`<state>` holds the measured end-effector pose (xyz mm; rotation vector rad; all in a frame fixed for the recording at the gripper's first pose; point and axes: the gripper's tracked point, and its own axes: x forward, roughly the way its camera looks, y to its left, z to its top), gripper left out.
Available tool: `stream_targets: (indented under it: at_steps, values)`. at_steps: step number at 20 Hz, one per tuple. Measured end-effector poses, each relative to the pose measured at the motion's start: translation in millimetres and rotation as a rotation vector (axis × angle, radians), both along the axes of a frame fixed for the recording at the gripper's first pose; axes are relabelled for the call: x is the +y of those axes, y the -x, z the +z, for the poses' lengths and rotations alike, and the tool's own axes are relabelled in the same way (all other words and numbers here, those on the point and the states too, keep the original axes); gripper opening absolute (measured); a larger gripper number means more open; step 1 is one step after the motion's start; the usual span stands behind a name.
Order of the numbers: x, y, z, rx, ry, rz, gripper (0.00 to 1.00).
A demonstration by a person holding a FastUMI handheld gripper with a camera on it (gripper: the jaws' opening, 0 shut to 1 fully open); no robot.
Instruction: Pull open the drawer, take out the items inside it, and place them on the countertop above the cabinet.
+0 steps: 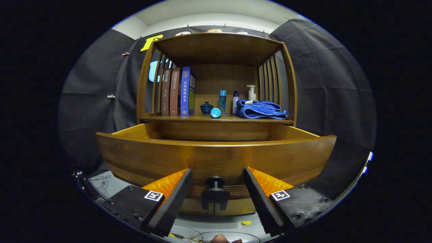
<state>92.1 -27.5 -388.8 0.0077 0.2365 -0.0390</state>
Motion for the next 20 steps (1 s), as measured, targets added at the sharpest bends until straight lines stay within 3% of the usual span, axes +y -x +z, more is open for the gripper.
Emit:
stream_targets:
  at_steps: [20]
  values:
    - [2, -119, -9, -0.007, 0.061, -0.009, 1.0]
